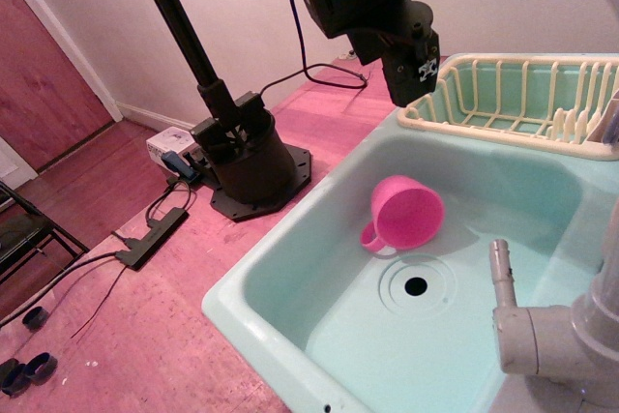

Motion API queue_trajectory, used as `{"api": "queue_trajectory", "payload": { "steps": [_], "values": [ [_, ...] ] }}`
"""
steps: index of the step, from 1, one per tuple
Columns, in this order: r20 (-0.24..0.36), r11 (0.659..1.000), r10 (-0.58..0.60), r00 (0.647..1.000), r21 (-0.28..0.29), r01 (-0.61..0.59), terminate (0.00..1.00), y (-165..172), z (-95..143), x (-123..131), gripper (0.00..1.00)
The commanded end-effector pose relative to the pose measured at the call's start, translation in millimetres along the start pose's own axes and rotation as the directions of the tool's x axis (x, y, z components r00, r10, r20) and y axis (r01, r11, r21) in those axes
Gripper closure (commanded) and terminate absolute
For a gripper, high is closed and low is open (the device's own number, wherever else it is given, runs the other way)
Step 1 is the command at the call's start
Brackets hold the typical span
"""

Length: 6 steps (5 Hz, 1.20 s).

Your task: Flip cup upright

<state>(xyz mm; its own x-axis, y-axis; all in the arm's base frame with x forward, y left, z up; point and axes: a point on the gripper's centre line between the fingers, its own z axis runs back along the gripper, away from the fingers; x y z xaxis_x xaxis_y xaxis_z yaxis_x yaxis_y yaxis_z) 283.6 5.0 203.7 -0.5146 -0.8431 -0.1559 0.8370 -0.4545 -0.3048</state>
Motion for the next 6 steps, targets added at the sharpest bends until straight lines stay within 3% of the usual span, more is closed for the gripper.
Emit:
{"api": "queue_trajectory", "payload": {
  "steps": [1, 2, 3, 4, 6],
  "values": [
    [0.000, 1.000, 0.000, 1.000, 0.000, 0.000, 0.00, 0.0, 0.0, 0.0, 0.00],
    [-0.035, 0.996, -0.080, 0.996, 0.024, 0.081, 0.00, 33.3, 5.3, -9.5, 0.00],
    [-0.034, 0.988, -0.152, 0.988, 0.034, 0.153, 0.00, 44.6, -3.5, -3.9, 0.00],
    [-0.005, 0.981, -0.188, 0.982, 0.041, 0.188, 0.00, 37.6, -20.5, 18.4, 0.00],
    [0.038, 0.965, -0.260, 0.965, 0.032, 0.259, 0.00, 30.8, -42.1, 38.8, 0.00]
  ]
}}
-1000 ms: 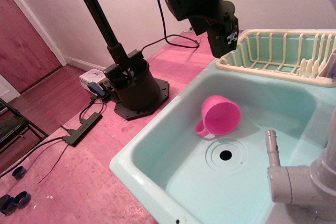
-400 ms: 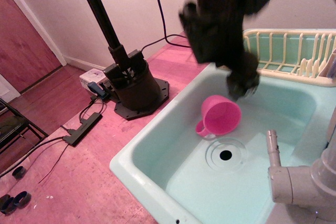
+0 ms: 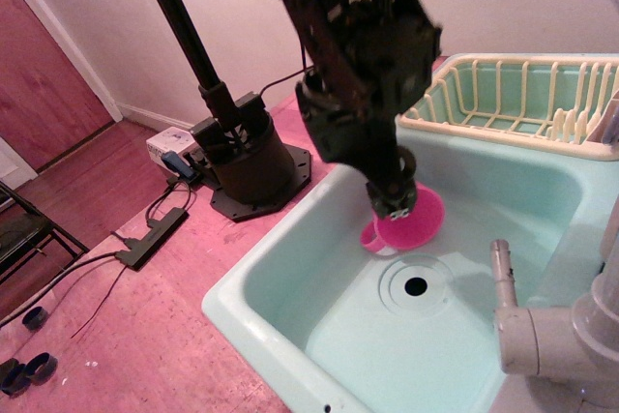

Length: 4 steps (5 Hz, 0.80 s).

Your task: Flip cup upright

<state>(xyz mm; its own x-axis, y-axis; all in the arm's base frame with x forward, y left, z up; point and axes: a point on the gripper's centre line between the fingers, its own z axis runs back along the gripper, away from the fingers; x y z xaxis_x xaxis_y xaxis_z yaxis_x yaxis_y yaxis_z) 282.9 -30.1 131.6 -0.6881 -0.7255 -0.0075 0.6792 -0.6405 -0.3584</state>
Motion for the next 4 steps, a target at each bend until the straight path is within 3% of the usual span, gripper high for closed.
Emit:
{"api": "queue_trajectory", "payload": {
  "steps": [1, 4],
  "values": [
    [-0.040, 0.998, -0.027, 0.999, 0.058, 0.029, 0.00, -6.1, 2.0, -6.3, 0.00],
    [-0.080, 0.995, -0.078, 0.994, 0.062, 0.083, 0.00, 21.9, -3.4, -39.9, 0.00]
  ]
}}
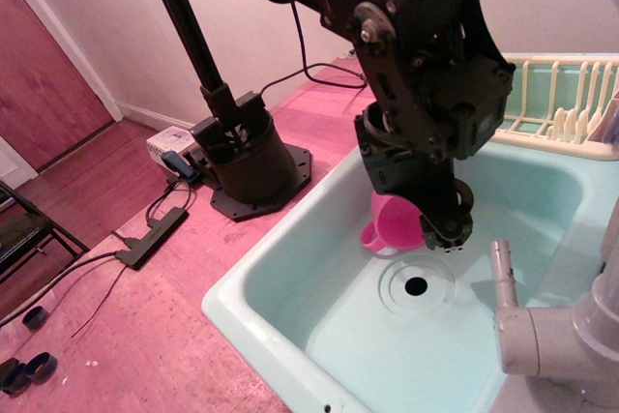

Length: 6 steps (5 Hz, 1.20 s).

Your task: Flip cup upright

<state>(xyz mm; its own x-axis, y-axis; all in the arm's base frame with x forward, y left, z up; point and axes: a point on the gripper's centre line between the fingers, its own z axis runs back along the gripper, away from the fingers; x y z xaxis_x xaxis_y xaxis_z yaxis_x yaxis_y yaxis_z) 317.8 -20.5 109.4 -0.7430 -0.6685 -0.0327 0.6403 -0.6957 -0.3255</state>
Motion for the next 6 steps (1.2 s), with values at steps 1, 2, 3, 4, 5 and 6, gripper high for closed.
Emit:
{"api": "queue_trajectory", "payload": {
  "steps": [1, 2, 3, 4, 5, 6],
  "values": [
    [-0.015, 0.998, -0.058, 0.998, 0.005, 0.058, 0.00, -10.9, 4.7, -5.7, 0.00],
    [0.005, 0.998, -0.069, 0.998, -0.004, 0.069, 0.00, -21.1, 2.9, 1.9, 0.00],
    [0.016, 0.997, -0.072, 0.997, -0.017, 0.072, 0.00, -36.5, 3.6, 9.9, 0.00],
    [0.031, 0.997, -0.076, 0.997, -0.016, 0.076, 0.00, -42.1, -1.5, 16.3, 0.00],
    [0.047, 0.997, -0.081, 0.996, -0.005, 0.081, 0.00, -40.7, -3.9, 21.3, 0.00],
    [0.062, 0.996, -0.088, 0.994, 0.006, 0.087, 0.00, -39.7, 0.4, 23.9, 0.00]
  ]
}}
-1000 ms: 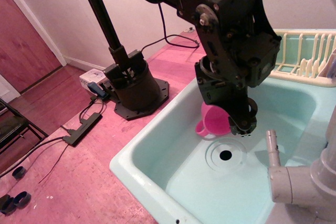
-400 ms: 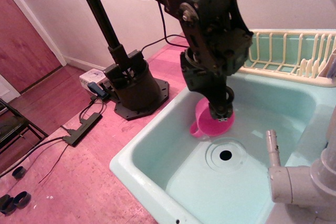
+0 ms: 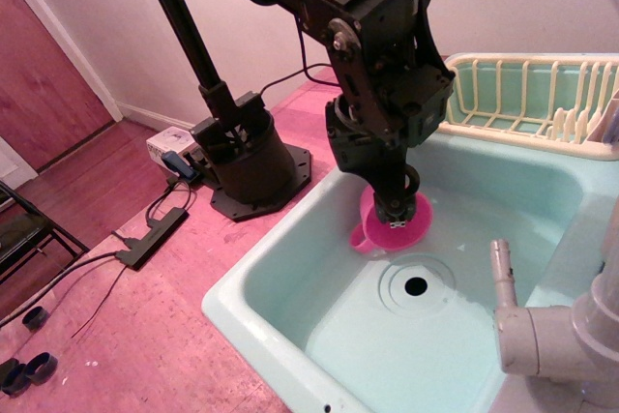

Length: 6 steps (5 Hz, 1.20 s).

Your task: Flip cup upright

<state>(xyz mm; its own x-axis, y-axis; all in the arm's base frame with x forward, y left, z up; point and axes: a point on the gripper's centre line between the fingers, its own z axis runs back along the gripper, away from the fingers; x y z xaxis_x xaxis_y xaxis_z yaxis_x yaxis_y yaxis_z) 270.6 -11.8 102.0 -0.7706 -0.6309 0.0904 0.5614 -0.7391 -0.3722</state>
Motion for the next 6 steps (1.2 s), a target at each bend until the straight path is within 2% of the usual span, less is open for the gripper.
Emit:
{"api": "queue_trajectory", "payload": {
  "steps": [1, 3, 5, 6],
  "values": [
    [-0.032, 0.998, 0.006, 0.999, 0.060, -0.004, 0.00, -8.6, 22.8, 1.9, 1.00],
    [-0.022, 0.995, 0.052, 0.998, 0.084, -0.050, 0.00, -10.5, 24.7, 9.6, 1.00],
    [-0.036, 0.982, 0.115, 0.993, 0.152, -0.109, 0.00, 12.5, 20.7, 1.9, 1.00],
    [-0.025, 0.953, 0.212, 0.977, 0.225, -0.201, 0.00, 16.6, 17.0, 5.9, 1.00]
  ]
}}
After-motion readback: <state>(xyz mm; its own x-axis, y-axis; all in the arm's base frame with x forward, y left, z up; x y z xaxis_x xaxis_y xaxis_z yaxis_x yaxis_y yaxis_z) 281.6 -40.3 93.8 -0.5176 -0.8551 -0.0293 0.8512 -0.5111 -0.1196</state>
